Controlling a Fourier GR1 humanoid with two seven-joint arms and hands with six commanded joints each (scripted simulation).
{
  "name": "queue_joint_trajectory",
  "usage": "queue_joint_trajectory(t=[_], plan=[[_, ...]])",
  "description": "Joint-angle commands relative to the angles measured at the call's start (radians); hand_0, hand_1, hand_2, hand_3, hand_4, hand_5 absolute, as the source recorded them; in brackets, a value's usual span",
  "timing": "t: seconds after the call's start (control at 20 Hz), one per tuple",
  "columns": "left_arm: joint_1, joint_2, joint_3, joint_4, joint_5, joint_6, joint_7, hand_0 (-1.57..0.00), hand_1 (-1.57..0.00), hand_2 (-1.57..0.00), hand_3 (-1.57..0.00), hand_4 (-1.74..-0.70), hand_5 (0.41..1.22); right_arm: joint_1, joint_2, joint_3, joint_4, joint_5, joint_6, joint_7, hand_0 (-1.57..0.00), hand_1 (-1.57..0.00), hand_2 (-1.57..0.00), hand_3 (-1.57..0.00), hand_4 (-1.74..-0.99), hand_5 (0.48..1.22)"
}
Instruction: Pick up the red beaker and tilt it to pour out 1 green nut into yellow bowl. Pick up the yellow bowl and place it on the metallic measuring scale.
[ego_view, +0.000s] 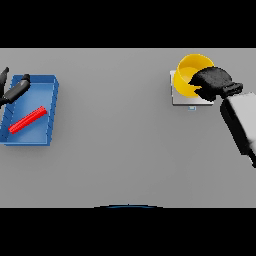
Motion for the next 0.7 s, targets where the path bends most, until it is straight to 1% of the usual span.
queue_joint_trajectory(t=[0.0, 0.05, 0.1, 0.15, 0.2, 0.25, 0.3, 0.35, 0.4, 0.45, 0.5, 0.55, 0.6, 0.65], plan=[[-0.007, -0.002, 0.000, 0.014, -0.001, -0.007, 0.005, 0.00, 0.00, 0.00, 0.00, -0.73, 0.710, -0.012, 0.005, -0.007, 0.035, 0.000, -0.009, -0.017, -1.57, -1.57, -1.43, -1.33, -1.741, 1.221], [-0.008, 0.000, -0.004, 0.011, -0.004, -0.006, 0.015, 0.00, 0.00, 0.00, 0.00, -0.72, 0.710, -0.011, 0.012, -0.008, 0.051, 0.004, -0.020, -0.018, -1.57, -1.57, -1.42, -1.35, -1.741, 1.221], [-0.001, 0.003, -0.004, -0.001, -0.004, 0.000, 0.013, 0.00, 0.00, 0.00, 0.00, -0.73, 0.710, -0.018, 0.020, -0.012, 0.067, 0.001, -0.014, -0.024, -1.56, -1.57, -1.41, -1.37, -1.741, 1.221], [0.010, 0.000, -0.001, -0.001, 0.002, -0.001, -0.007, 0.00, 0.00, 0.00, 0.00, -0.73, 0.714, -0.019, 0.022, -0.018, 0.072, -0.004, -0.002, -0.033, -1.55, -1.57, -1.39, -1.41, -1.741, 1.221], [0.014, 0.006, 0.002, -0.010, 0.005, 0.005, 0.002, 0.00, 0.00, 0.00, 0.00, -0.73, 0.713, -0.013, 0.027, -0.023, 0.075, -0.006, 0.001, -0.024, -1.53, -1.57, -1.38, -1.44, -1.741, 1.221], [0.012, 0.006, -0.003, -0.011, 0.001, 0.003, 0.004, 0.00, 0.00, 0.00, 0.00, -0.73, 0.710, -0.019, 0.034, -0.029, 0.078, -0.009, 0.015, -0.008, -1.47, -1.57, -1.37, -1.47, -1.741, 1.221], [-0.001, -0.002, -0.003, 0.000, 0.000, -0.005, 0.002, 0.00, 0.00, 0.00, 0.00, -0.73, 0.712, -0.025, 0.038, -0.029, 0.087, -0.005, 0.015, -0.016, -1.42, -1.57, -1.36, -1.49, -1.741, 1.221], [-0.002, 0.000, -0.001, 0.001, 0.001, -0.005, 0.003, 0.00, 0.00, 0.00, 0.00, -0.73, 0.713, -0.028, 0.032, -0.035, 0.097, -0.006, 0.020, -0.028, -1.40, -1.57, -1.37, -1.43, -1.741, 1.221], [-0.010, -0.004, -0.001, 0.018, 0.000, -0.011, 0.004, 0.00, 0.00, 0.00, 0.00, -0.73, 0.715, -0.034, 0.038, -0.038, 0.112, 0.002, 0.014, -0.011, -1.40, -1.57, -1.39, -1.36, -1.741, 1.221], [-0.012, -0.005, 0.001, 0.030, 0.001, -0.016, 0.003, 0.00, 0.00, 0.00, 0.00, -0.73, 0.717, -0.038, 0.039, -0.043, 0.114, 0.000, 0.022, -0.012, -1.33, -1.46, -1.42, -1.20, -1.741, 1.221], [-0.016, -0.014, 0.002, 0.041, 0.005, -0.026, 0.001, 0.00, 0.00, 0.00, 0.00, -0.73, 0.720, -0.028, 0.032, -0.051, 0.103, -0.007, 0.027, -0.030, -1.13, -1.32, -1.33, -1.06, -1.701, 1.221], [-0.018, -0.018, 0.001, 0.040, 0.004, -0.026, -0.005, 0.00, 0.00, 0.00, 0.00, -0.73, 0.723, -0.034, 0.032, -0.056, 0.110, -0.011, 0.035, -0.033, -0.90, -1.15, -1.19, -0.94, -1.660, 1.143], [-0.013, -0.019, 0.001, 0.040, 0.006, -0.025, -0.010, 0.00, 0.00, 0.00, 0.00, -0.73, 0.728, -0.023, 0.033, -0.062, 0.102, -0.023, 0.048, -0.029, -0.72, -0.98, -1.04, -0.83, -1.619, 1.072], [-0.025, -0.026, 0.001, 0.053, 0.004, -0.032, -0.007, 0.00, 0.00, 0.00, 0.00, -0.73, 0.729, -0.028, 0.035, -0.061, 0.110, -0.020, 0.058, -0.019, -0.58, -0.83, -0.91, -0.74, -1.588, 1.016]])
